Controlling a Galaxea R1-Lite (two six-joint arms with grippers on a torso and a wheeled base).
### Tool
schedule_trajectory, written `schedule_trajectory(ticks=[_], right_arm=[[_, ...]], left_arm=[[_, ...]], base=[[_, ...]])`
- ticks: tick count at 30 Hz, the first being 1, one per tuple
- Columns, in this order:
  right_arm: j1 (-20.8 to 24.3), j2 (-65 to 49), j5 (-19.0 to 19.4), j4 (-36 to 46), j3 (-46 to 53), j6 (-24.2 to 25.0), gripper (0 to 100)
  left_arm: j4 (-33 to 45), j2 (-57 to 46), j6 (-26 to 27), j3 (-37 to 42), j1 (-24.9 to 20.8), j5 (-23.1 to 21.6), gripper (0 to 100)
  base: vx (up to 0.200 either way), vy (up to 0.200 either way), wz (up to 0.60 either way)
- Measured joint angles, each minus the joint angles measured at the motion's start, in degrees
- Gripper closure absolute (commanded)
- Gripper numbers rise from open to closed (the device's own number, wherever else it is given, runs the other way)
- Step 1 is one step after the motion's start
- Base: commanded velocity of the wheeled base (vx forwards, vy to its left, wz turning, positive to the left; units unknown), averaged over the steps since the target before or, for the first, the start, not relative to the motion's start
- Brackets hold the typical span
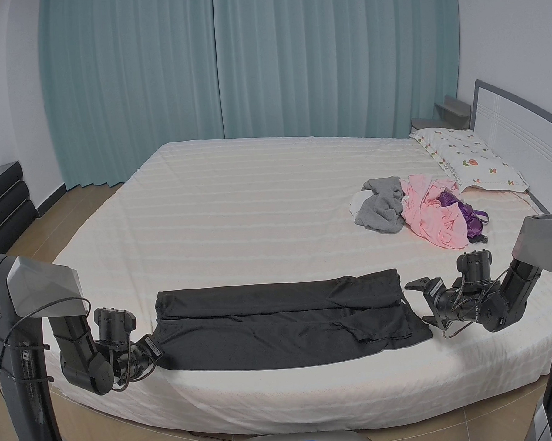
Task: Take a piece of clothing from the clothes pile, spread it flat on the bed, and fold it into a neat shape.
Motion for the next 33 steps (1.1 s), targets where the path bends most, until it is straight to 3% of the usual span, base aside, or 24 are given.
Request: schedule_trajectory(ticks=[13, 20, 33], right_arm=[[-0.05, 0.00, 0.00, -0.01, -0.02, 0.00, 0], [-0.05, 0.00, 0.00, 0.00, -0.02, 0.04, 0], [-0.11, 0.00, 0.00, 0.00, -0.18, 0.06, 0]], left_arm=[[-0.02, -2.36, -0.39, 0.69, 0.18, -0.02, 0], [-0.09, -6.03, -5.62, 0.26, 0.71, -0.71, 0], [1.62, -6.61, -4.68, -5.10, 0.49, -1.62, 0]], base=[[0.000, 0.000, 0.00], [0.114, 0.000, 0.00], [0.031, 0.000, 0.00]])
